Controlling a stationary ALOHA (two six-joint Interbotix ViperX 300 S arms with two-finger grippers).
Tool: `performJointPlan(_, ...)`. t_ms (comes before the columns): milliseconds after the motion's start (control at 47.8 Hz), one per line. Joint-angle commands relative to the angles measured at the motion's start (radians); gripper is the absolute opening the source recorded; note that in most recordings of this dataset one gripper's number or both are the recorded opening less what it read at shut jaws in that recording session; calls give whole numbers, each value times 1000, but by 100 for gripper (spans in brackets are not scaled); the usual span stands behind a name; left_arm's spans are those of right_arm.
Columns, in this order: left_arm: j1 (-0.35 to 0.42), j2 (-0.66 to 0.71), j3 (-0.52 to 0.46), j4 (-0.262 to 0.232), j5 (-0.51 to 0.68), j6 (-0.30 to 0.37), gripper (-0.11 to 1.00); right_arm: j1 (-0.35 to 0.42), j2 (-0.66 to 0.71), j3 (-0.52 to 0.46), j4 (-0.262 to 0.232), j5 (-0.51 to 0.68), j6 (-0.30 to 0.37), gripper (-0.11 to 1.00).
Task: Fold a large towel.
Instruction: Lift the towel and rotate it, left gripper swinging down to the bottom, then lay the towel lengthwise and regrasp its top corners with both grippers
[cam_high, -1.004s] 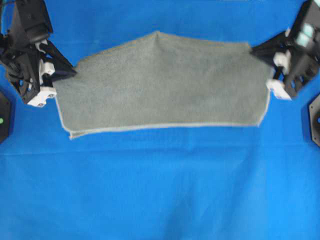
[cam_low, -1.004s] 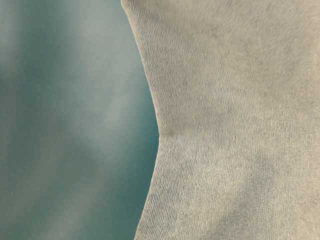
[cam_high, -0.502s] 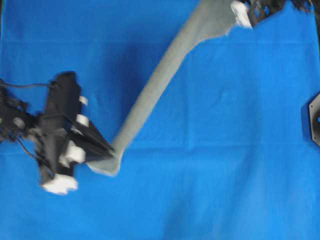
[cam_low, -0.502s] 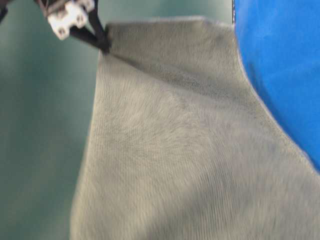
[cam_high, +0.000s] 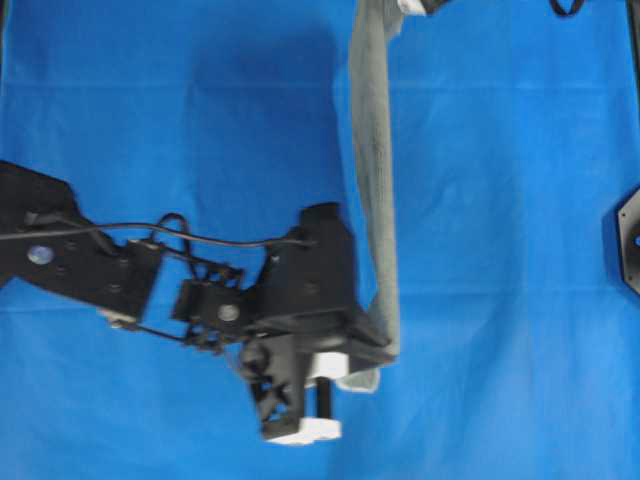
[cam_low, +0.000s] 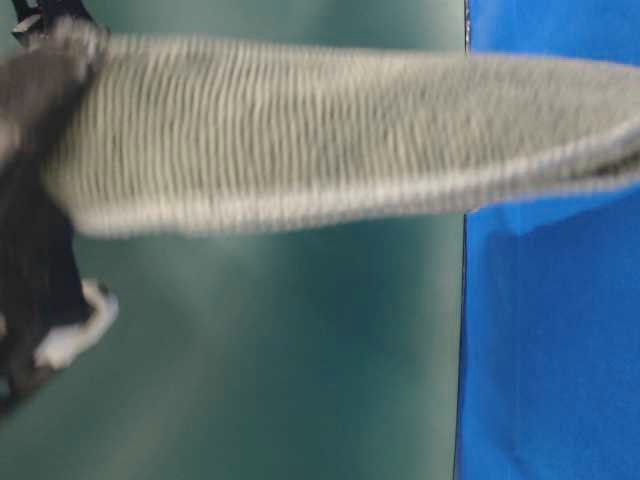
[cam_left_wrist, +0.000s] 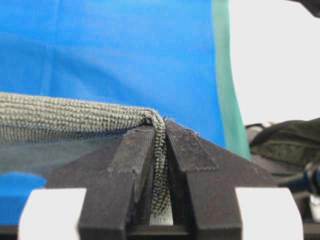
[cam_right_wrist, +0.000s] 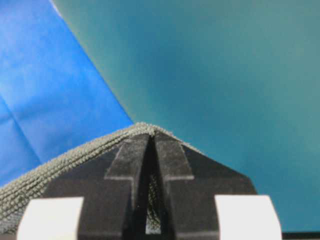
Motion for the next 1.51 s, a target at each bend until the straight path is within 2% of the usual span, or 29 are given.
performJointPlan(0,-67,28,-87,-6,-5,-8,5,-32,-26,-15,-15,38,-14,2)
performJointPlan(105,-69,94,-167,-6,-28,-8,5,-32,-81,34,-15,133,-21,2)
performJointPlan(230,-80,218,-314,-6,-48,-8,5,-26,-184,117,-15,229,-21,2)
performJointPlan(397,-83,350,-494,-6,-23,0,5,-17,-341,229,-11,285,-21,2)
performJointPlan(481,-77,371,-529,-6,11,2,5,-17,-376,247,-9,287,-21,2)
performJointPlan(585,-75,364,-512,-6,18,-12,5,-17,-356,250,-3,284,-23,2)
performJointPlan(669,-80,344,-443,-11,-15,-41,5,-17,-296,247,-2,273,-25,2)
performJointPlan(774,-84,299,-310,-11,-83,-137,5,-17,-184,230,0,218,-26,2)
performJointPlan(920,-81,193,-31,-9,-219,-299,5,-14,-32,186,0,84,-25,2)
performJointPlan(1045,-89,114,195,-11,-371,-405,5,-12,98,130,-2,-37,-26,2)
performJointPlan(1129,-97,86,302,-12,-433,-451,5,-9,161,98,-5,-87,-26,2)
performJointPlan(1254,-104,67,391,-12,-456,-491,5,-2,227,63,-9,-150,-28,2)
performJointPlan(1484,-63,61,434,-12,-416,-494,5,0,284,35,-21,-193,-29,2)
